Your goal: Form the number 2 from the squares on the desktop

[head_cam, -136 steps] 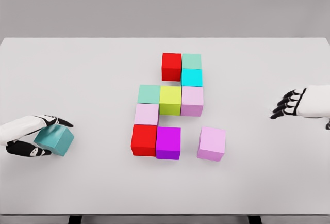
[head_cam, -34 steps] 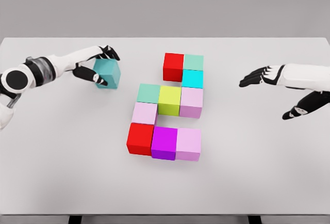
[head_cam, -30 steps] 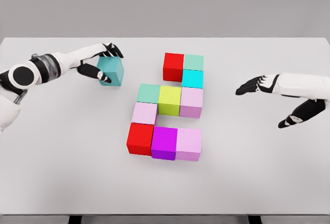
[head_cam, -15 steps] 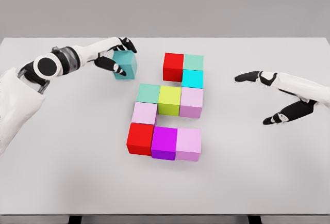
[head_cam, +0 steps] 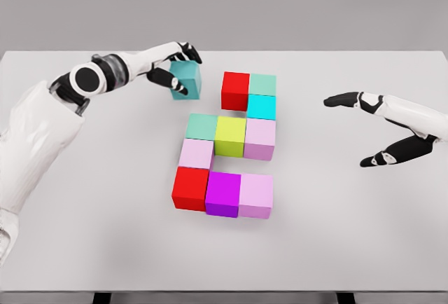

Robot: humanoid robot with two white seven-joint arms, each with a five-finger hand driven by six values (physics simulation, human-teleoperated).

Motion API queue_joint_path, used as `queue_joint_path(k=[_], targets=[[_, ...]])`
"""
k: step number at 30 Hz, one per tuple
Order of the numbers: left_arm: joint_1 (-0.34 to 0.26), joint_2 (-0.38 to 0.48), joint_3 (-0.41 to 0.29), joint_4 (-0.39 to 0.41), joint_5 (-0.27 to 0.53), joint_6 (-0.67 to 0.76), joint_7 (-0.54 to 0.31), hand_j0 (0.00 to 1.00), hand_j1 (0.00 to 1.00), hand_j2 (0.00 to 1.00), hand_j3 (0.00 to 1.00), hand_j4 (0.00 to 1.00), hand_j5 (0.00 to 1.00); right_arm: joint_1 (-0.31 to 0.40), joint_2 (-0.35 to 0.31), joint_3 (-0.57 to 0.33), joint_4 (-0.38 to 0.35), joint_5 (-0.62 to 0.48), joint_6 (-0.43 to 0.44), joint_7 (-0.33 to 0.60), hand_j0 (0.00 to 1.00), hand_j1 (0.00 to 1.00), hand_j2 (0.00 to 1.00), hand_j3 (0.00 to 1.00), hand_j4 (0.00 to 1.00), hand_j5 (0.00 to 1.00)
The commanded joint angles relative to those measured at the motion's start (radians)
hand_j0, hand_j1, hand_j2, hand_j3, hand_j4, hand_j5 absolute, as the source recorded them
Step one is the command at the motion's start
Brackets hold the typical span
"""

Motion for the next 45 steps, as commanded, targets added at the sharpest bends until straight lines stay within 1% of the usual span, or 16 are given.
queue_joint_path(k=[1, 2, 4, 8, 10, 12, 15, 19, 28, 31, 37, 39, 41, 45], targets=[[0.0, -0.018, 0.001, 0.017, -0.014, 0.001, 0.002, 0.34, 0.34, 0.34, 0.34, 0.34, 0.34, 0.0, 0.0, -0.001, -0.01, -0.009, 0.003, 0.0, 1.0, 1.0, 1.0, 1.0, 1.0, 1.0], [-0.002, -0.029, 0.001, 0.018, -0.014, 0.0, 0.003, 0.34, 0.34, 0.34, 0.34, 0.34, 0.34, 0.0, -0.006, -0.012, -0.01, -0.009, 0.003, 0.0, 1.0, 1.0, 1.0, 1.0, 1.0, 1.0], [-0.003, -0.035, 0.001, 0.024, -0.017, 0.0, 0.002, 0.34, 0.34, 0.34, 0.34, 0.34, 0.34, 0.017, -0.008, -0.062, -0.001, -0.009, 0.003, 0.0, 1.0, 1.0, 1.0, 1.0, 1.0, 1.0], [-0.014, -0.047, 0.001, 0.033, -0.023, 0.0, 0.002, 0.34, 0.34, 0.34, 0.34, 0.34, 0.34, 0.021, -0.003, -0.062, -0.003, -0.009, 0.003, 0.0, 1.0, 1.0, 1.0, 1.0, 1.0, 1.0], [-0.021, -0.066, -0.001, 0.058, -0.031, 0.0, 0.003, 0.34, 0.34, 0.34, 0.34, 0.34, 0.34, 0.023, 0.001, -0.058, -0.009, -0.009, 0.003, 0.0, 1.0, 1.0, 1.0, 1.0, 1.0, 1.0], [-0.026, -0.072, -0.001, 0.064, -0.039, 0.0, 0.003, 0.34, 0.34, 0.34, 0.34, 0.34, 0.34, 0.023, 0.001, -0.059, -0.004, -0.009, 0.003, 0.0, 1.0, 1.0, 1.0, 1.0, 1.0, 1.0], [-0.043, -0.103, 0.001, 0.115, -0.056, -0.002, 0.003, 0.34, 0.34, 0.34, 0.34, 0.34, 0.34, 0.023, 0.0, -0.062, 0.007, -0.009, 0.003, 0.0, 1.0, 1.0, 1.0, 1.0, 1.0, 1.0], [-0.049, -0.121, -0.001, 0.13, -0.06, -0.002, 0.003, 0.34, 0.34, 0.34, 0.34, 0.34, 0.34, 0.023, 0.0, -0.062, 0.005, -0.009, 0.003, 0.0, 1.0, 1.0, 1.0, 1.0, 1.0, 1.0], [-0.048, -0.115, 0.003, 0.113, -0.048, -0.002, 0.002, 0.34, 0.34, 0.34, 0.34, 0.34, 0.34, 0.023, 0.001, -0.062, 0.007, -0.009, 0.003, 0.0, 1.0, 1.0, 1.0, 1.0, 1.0, 1.0], [-0.041, -0.11, 0.003, 0.081, -0.045, 0.001, 0.002, 0.34, 0.34, 0.34, 0.34, 0.34, 0.34, 0.023, 0.0, -0.062, 0.007, -0.009, 0.003, 0.0, 1.0, 1.0, 1.0, 1.0, 1.0, 1.0], [-0.038, -0.109, 0.003, 0.079, -0.045, 0.001, 0.002, 0.34, 0.34, 0.34, 0.34, 0.34, 0.34, 0.023, 0.0, -0.064, 0.005, -0.007, 0.003, 0.0, 1.0, 1.0, 1.0, 1.0, 1.0, 1.0], [-0.038, -0.107, 0.003, 0.079, -0.045, 0.001, 0.002, 0.34, 0.34, 0.34, 0.34, 0.34, 0.34, 0.025, -0.005, -0.078, 0.014, -0.009, 0.003, 0.0, 1.0, 1.0, 1.0, 1.0, 1.0, 1.0], [-0.037, -0.104, 0.003, 0.081, -0.046, 0.001, 0.002, 0.34, 0.34, 0.34, 0.34, 0.34, 0.34, 0.04, -0.006, -0.111, 0.057, -0.009, 0.003, 0.0, 1.0, 1.0, 1.0, 1.0, 1.0, 1.0], [-0.035, -0.1, 0.003, 0.078, -0.048, 0.0, 0.0, 0.34, 0.34, 0.34, 0.34, 0.34, 0.34, 0.043, 0.0, -0.121, 0.054, -0.009, 0.003, 0.0, 1.0, 1.0, 1.0, 1.0, 1.0, 1.0]])
